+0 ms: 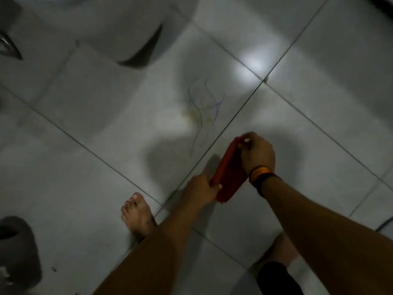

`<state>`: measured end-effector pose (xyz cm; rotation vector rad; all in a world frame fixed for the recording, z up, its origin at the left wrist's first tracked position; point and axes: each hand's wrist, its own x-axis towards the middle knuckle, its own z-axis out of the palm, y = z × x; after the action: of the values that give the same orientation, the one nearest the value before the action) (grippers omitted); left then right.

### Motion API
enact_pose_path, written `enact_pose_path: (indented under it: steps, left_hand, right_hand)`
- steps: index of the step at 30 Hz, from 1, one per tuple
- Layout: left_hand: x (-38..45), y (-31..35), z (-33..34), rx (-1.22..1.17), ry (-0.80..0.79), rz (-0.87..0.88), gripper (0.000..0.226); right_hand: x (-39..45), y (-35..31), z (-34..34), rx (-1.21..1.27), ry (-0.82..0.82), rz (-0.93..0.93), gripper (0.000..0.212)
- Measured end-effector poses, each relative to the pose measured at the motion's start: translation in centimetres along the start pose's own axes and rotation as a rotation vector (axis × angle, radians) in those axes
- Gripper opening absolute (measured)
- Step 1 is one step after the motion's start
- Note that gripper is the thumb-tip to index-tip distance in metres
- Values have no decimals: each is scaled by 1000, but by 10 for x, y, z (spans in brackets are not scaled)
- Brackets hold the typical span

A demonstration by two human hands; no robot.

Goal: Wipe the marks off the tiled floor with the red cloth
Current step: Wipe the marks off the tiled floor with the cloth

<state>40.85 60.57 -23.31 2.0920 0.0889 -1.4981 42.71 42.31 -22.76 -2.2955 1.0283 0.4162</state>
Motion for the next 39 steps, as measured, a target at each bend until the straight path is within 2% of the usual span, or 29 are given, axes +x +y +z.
enact_pose_path:
  steps: [1,3,5,6,8,11,13,15,18,19,21,24,26,28,31,33,35,37,39]
  left_hand:
    - [17,-4,3,54,63,31,45]
    - [43,-15,3,148,300,134,57]
    - [63,-32,-12,236,511,210,89]
    - [73,-45,-22,285,559,215,110]
    - [92,-75,-47,420,548,175,149]
    - [117,-115,-78,605,461,141,176]
    - [130,-128,-88,635,421,167,182]
    - [137,-134,-90,641,424,192,183]
    - [135,-132,-91,617,411,215,184]
    - [133,-131,-93,614,399,215,184]
    - [130,-128,-97,610,357,208,185]
    - [129,-124,-99,605,317,177,187]
    - [131,-126,-99,606,310,167,188]
    - [134,-130,-99,596,326,178,187]
    - [132,-131,-98,584,340,203,184]
    - [128,-128,-100,574,374,201,180]
    - [126,-115,-107,519,445,158,180]
    - [132,-97,-118,447,474,113,184]
    - [143,-80,-127,420,440,78,188]
  right_hand:
    - [16,3,16,-76,10,-37,31]
    - [36,16,49,-221,11,-117,49]
    - [42,33,83,-322,-68,-166,68]
    - [41,42,100,-352,-120,-173,73]
    - [38,55,128,-377,-141,-162,77]
    - [42,45,163,-362,28,-122,73]
    - [43,30,183,-369,113,-166,70]
    - [36,19,204,-409,104,-371,66]
    - [1,36,219,-538,-90,-814,64]
    - [-13,52,214,-576,-156,-888,64]
    - [-31,89,195,-615,-192,-853,64]
    - [-15,116,158,-568,-144,-510,64]
    - [26,101,143,-481,-72,-311,65]
    - [76,60,140,-397,34,-244,66]
    - [114,-7,165,-411,103,-377,64]
    - [97,-27,189,-489,43,-604,63]
    - [62,-17,196,-559,-74,-802,63]
    - [38,16,185,-592,-159,-834,63]
    - [37,48,165,-555,-166,-693,63]
